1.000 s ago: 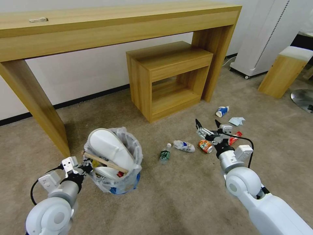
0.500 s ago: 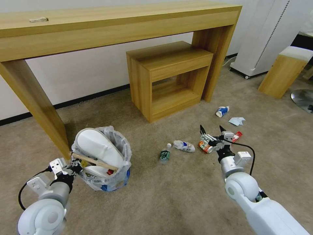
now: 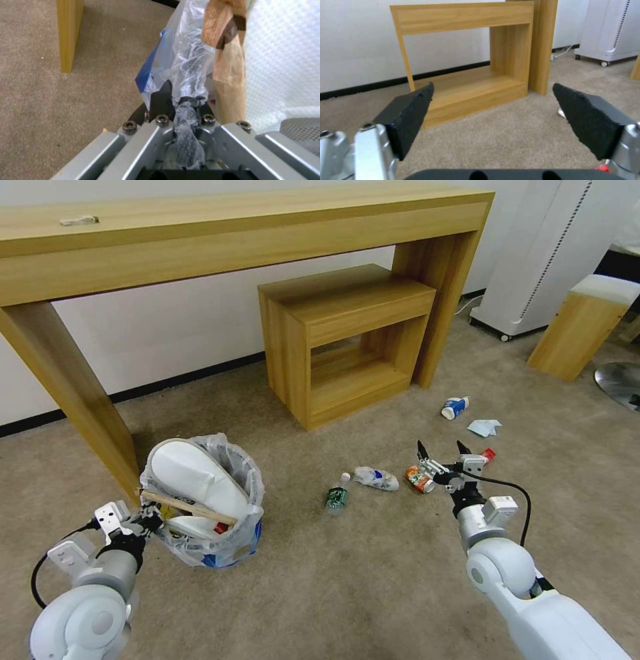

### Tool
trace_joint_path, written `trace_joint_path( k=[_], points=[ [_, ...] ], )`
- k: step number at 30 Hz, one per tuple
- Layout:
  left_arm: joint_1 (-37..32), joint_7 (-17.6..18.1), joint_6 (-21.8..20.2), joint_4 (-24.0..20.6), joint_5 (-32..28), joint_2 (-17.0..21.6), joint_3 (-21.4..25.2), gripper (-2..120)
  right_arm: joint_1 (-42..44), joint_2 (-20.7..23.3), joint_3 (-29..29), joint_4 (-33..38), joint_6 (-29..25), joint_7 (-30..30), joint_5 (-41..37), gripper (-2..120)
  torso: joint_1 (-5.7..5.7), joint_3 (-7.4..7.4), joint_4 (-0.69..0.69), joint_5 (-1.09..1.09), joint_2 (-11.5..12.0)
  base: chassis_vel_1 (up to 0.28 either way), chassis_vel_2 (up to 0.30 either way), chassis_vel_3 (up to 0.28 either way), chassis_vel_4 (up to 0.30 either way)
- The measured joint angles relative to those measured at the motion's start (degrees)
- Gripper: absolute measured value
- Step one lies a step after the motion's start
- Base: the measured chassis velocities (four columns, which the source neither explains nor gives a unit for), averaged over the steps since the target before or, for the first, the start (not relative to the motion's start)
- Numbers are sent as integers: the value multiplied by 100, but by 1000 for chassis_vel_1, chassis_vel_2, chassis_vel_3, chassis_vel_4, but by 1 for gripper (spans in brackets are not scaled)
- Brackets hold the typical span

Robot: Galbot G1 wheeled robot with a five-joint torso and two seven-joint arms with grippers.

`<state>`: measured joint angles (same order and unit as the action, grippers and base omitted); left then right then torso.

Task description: Pick up the trash bin and place the garbage on the floor into it.

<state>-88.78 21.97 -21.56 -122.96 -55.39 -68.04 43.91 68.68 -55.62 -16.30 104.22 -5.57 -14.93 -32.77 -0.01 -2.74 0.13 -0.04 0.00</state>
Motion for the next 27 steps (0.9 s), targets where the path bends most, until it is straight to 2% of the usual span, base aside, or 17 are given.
trace_joint_path(
  k=[2,6,22,27],
  points=[
    [-11,-13,13,-2,13,-9,-5,2,16,-12,0,2,37,-23,9,82,0,0,0,0,0,0,0,0,0],
    [-26,-36,27,-2,43,-31,-26,2,29,-19,0,5,38,-29,65,79,0,0,0,0,0,-14,7,9,-5],
    [-28,-66,66,-10,98,-75,-90,2,35,-13,12,39,-103,35,153,78,0,0,0,0,0,-81,80,83,-76],
    [-25,-67,67,-8,98,-62,-84,2,18,-2,29,34,-105,41,144,67,0,0,0,0,0,-40,31,36,-42]
  ],
)
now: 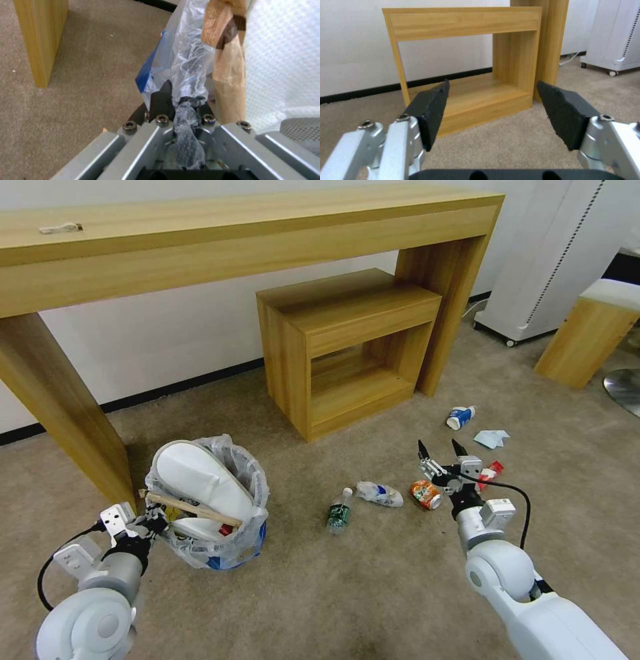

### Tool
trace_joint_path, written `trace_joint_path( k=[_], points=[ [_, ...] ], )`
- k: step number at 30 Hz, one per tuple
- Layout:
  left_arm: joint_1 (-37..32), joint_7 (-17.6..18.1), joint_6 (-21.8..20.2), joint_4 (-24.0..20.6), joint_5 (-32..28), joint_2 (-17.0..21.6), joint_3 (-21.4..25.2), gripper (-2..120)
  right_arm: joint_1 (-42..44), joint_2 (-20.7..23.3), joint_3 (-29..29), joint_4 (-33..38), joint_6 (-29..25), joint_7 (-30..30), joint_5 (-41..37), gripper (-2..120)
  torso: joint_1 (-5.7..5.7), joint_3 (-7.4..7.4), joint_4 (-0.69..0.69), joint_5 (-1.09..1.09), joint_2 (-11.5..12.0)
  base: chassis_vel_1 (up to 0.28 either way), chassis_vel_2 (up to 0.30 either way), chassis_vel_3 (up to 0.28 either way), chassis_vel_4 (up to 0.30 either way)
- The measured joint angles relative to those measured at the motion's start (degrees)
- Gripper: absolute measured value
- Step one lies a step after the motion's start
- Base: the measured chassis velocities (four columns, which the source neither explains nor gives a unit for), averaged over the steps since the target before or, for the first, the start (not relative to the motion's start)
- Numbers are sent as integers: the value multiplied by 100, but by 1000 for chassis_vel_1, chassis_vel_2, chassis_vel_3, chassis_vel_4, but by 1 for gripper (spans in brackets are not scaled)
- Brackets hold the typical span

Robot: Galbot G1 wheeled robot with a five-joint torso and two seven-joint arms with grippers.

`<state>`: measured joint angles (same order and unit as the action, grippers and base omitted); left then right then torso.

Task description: Pick up the trash bin and place the garbage on the floor into it.

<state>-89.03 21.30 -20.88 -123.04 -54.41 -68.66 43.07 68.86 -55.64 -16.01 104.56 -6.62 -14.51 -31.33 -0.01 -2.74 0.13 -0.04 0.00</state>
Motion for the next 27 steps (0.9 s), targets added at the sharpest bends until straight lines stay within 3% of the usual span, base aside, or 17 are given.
trace_joint_path(
  k=[10,27],
  points=[
    [1,1,0,-12,0,1,-4,2,-10,35,-39,32,44,15,-8,70,0,0,0,0,0,-16,13,12,-11],
    [-12,2,0,-30,17,-7,-5,2,-11,42,-58,34,52,41,-9,78,0,0,0,0,0,-80,84,91,-88]
  ],
)
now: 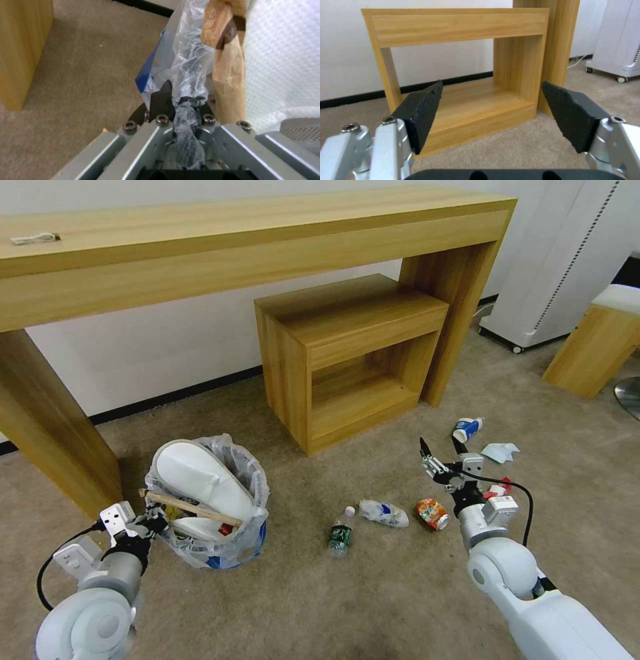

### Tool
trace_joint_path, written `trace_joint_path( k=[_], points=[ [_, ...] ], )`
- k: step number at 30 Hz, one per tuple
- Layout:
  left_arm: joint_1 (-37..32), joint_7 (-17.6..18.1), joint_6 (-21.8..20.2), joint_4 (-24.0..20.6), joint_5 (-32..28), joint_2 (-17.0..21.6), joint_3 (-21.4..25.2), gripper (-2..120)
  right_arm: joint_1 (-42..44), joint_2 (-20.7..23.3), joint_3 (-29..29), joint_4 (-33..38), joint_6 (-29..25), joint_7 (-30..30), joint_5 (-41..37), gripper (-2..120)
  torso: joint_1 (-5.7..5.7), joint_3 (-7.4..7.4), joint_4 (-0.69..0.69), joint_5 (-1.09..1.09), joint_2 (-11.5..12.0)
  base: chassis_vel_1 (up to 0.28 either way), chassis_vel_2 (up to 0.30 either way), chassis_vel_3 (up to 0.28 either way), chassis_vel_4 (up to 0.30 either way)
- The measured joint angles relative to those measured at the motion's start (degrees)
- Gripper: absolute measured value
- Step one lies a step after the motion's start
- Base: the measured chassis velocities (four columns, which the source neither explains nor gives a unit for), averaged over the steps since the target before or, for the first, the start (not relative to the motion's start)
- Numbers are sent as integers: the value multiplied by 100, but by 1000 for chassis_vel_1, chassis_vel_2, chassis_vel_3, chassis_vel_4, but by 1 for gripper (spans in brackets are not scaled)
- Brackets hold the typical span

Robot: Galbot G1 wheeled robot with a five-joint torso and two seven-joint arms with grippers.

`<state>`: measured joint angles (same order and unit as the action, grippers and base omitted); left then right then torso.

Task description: Pick up the trash bin and place the garbage on the floor into it.

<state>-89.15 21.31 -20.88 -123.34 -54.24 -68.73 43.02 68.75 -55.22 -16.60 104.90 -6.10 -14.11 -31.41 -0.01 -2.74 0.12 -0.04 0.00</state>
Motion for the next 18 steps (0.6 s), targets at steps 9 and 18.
trace_joint_path(
  k=[9,18],
  points=[
    [-1,0,2,-1,4,-21,-8,2,12,-28,44,-16,-136,37,5,92,0,0,1,-1,0,-53,54,54,-52],
    [13,5,2,21,4,16,-28,2,31,67,306,104,11,162,-276,100,0,1,1,-1,0,-1,6,2,-3]
  ],
)
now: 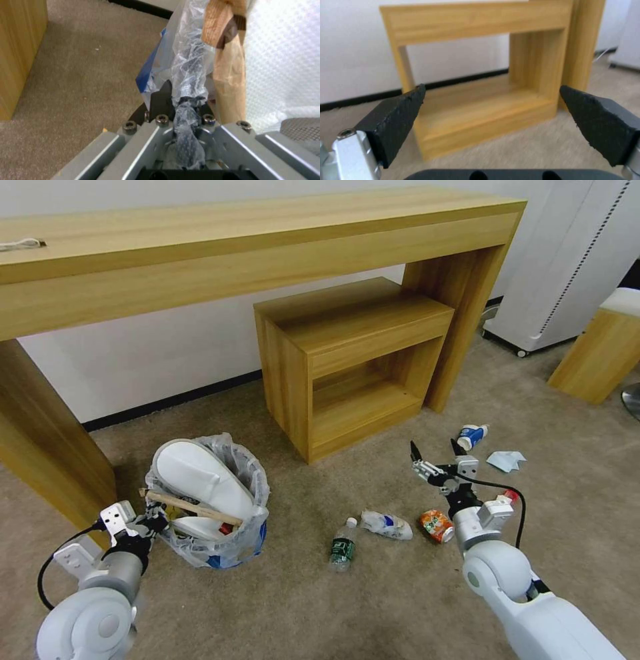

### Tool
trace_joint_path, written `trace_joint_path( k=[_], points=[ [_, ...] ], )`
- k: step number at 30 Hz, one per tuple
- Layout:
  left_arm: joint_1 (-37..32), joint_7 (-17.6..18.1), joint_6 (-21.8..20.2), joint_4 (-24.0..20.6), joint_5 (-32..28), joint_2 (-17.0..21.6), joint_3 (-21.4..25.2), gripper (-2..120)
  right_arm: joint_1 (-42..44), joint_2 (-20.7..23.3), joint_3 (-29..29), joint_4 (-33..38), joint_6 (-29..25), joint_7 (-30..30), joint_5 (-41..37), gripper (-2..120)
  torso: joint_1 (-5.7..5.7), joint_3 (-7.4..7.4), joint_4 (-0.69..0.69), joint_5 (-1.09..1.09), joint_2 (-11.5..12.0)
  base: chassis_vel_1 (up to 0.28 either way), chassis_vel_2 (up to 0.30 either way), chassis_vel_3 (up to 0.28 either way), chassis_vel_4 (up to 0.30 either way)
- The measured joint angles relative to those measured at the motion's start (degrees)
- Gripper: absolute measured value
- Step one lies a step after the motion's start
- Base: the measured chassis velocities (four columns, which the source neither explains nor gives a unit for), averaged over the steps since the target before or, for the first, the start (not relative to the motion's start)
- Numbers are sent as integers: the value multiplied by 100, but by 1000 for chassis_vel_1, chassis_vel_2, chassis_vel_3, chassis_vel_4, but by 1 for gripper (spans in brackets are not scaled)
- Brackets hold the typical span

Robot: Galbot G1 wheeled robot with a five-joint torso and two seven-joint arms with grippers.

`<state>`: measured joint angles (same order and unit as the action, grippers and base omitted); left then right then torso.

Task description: Pick up the trash bin and place the garbage on the floor into it.

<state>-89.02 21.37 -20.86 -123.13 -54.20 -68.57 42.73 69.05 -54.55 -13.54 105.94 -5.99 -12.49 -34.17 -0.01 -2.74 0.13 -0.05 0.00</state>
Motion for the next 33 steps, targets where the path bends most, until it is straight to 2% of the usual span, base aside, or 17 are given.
trace_joint_path(
  k=[6,11,14,19,22,33],
  points=[
    [12,2,0,28,42,-19,-44,2,134,166,295,476,807,-119,-932,100,0,0,0,0,0,0,0,0,0],
    [21,2,0,41,57,-23,-58,2,203,197,391,748,1163,-248,-1292,100,0,0,-1,0,0,0,0,0,0],
    [25,2,0,78,96,-21,-101,2,299,263,473,1099,1556,-391,-1678,100,0,0,0,0,0,0,0,0,0],
    [36,2,0,97,116,-23,-115,2,343,301,512,1280,1837,-468,-1915,100,0,0,0,0,0,0,0,0,0],
    [38,0,0,123,147,-42,-140,2,405,300,540,1555,2470,-748,-2370,100,0,0,0,0,0,0,0,0,0],
    [30,-21,23,175,206,-58,-160,2,798,259,1019,1316,2493,-834,-2216,100,0,0,0,0,0,0,0,0,0]
  ],
)
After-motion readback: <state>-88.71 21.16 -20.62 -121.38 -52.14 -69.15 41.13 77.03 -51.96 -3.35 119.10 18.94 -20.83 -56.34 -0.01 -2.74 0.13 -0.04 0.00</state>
